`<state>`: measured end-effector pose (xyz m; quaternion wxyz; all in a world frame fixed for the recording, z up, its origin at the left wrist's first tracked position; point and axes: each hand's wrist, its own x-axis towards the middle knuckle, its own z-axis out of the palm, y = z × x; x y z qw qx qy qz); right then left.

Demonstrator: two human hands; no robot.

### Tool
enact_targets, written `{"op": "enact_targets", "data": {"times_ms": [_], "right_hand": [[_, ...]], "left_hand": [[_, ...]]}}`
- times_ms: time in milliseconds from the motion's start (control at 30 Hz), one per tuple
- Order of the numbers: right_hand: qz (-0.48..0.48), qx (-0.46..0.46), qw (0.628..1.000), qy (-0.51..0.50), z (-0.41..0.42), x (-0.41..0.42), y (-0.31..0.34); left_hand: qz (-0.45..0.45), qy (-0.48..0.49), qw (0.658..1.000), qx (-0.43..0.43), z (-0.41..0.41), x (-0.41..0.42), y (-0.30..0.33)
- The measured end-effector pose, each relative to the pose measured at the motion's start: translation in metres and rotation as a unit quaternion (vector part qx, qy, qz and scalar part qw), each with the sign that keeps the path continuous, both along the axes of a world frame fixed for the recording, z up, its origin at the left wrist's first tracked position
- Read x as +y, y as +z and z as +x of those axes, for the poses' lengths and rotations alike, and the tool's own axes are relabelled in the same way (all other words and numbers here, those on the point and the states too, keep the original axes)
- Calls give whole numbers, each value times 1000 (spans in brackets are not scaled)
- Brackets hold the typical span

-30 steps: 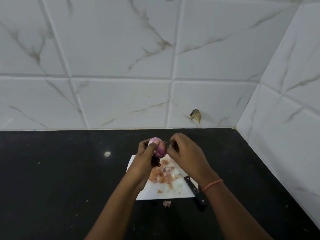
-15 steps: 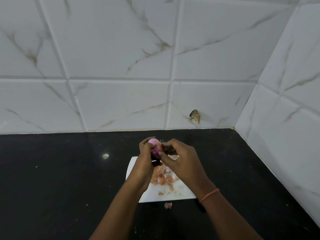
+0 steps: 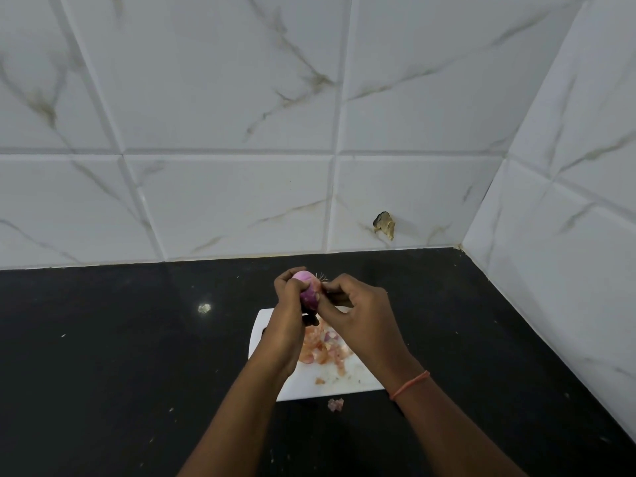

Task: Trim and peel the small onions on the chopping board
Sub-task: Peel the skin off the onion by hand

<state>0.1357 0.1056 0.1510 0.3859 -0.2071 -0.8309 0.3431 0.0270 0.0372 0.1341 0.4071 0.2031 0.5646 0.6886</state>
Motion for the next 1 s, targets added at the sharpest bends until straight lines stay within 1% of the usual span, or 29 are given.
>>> {"op": "enact_targets", "data": {"times_ms": [333, 533, 733, 833, 1000], "right_hand": [[21, 15, 1000, -19, -1, -3, -4], [44, 12, 997, -54, -2, -3, -6], [20, 13, 999, -28, 0, -5, -2], [31, 1, 999, -35, 0, -5, -3], [47, 7, 998, -35, 0, -5, -4]], "left_hand": [[1, -3, 1000, -5, 0, 0, -1], [11, -7, 1000, -11, 1, -1, 2], [2, -7, 1000, 1, 1, -2, 2], [2, -12, 1000, 1, 2, -3, 3], [3, -9, 1000, 1, 2, -3, 5]]}}
